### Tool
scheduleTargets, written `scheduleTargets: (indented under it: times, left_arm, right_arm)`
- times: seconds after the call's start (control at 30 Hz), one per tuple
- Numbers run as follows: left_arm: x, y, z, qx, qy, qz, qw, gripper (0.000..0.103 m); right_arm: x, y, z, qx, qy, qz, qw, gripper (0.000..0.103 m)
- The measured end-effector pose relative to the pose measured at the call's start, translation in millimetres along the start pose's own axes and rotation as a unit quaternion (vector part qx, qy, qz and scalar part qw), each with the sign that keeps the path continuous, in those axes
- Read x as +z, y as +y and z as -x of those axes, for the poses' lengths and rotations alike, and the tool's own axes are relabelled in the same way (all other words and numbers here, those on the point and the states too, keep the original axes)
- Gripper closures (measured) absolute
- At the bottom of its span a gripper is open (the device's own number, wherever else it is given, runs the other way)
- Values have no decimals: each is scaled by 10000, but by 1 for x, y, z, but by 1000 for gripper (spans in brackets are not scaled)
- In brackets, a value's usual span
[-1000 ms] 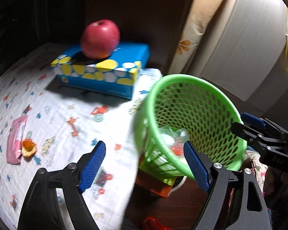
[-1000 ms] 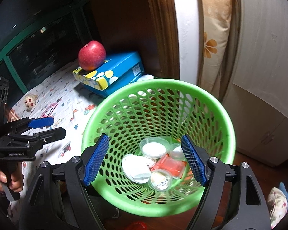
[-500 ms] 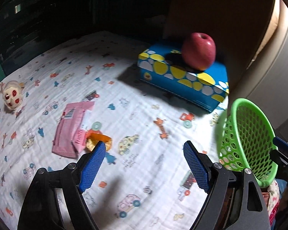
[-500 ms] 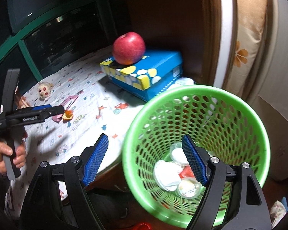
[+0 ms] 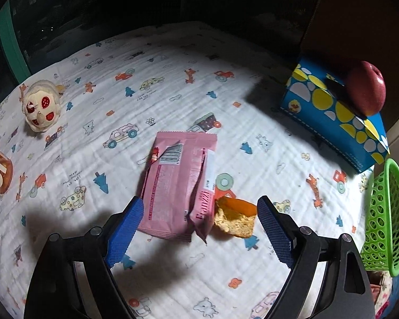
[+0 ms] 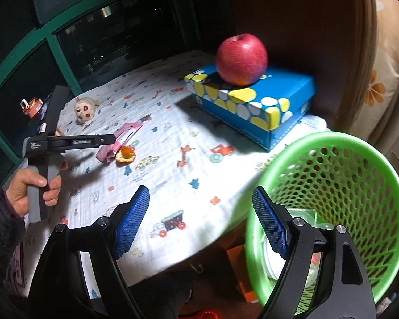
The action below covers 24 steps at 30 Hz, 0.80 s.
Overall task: Collect trash
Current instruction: 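Move both grippers back toward the pink wrapper and orange bread piece, then grasp the pink wrapper with the left gripper while the right gripper approaches the bread piece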
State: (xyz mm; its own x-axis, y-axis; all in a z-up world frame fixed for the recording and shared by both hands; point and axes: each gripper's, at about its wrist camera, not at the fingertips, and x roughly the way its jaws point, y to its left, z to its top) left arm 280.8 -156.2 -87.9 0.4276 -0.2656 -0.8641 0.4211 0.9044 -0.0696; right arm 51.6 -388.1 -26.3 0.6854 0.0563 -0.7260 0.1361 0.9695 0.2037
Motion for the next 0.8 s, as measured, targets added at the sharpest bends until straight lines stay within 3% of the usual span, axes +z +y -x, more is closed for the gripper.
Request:
scheduleTargets:
  times: [0.6,0.8]
  left_arm:
    - [10,18,-55,-288,384,70,9988,16]
    - [10,24,-59,-260,400,16,9989,32]
  right_arm:
    - [12,43,-55,255,404,342,9983,24]
    - [15,54,-70,323,501,441,9972,24]
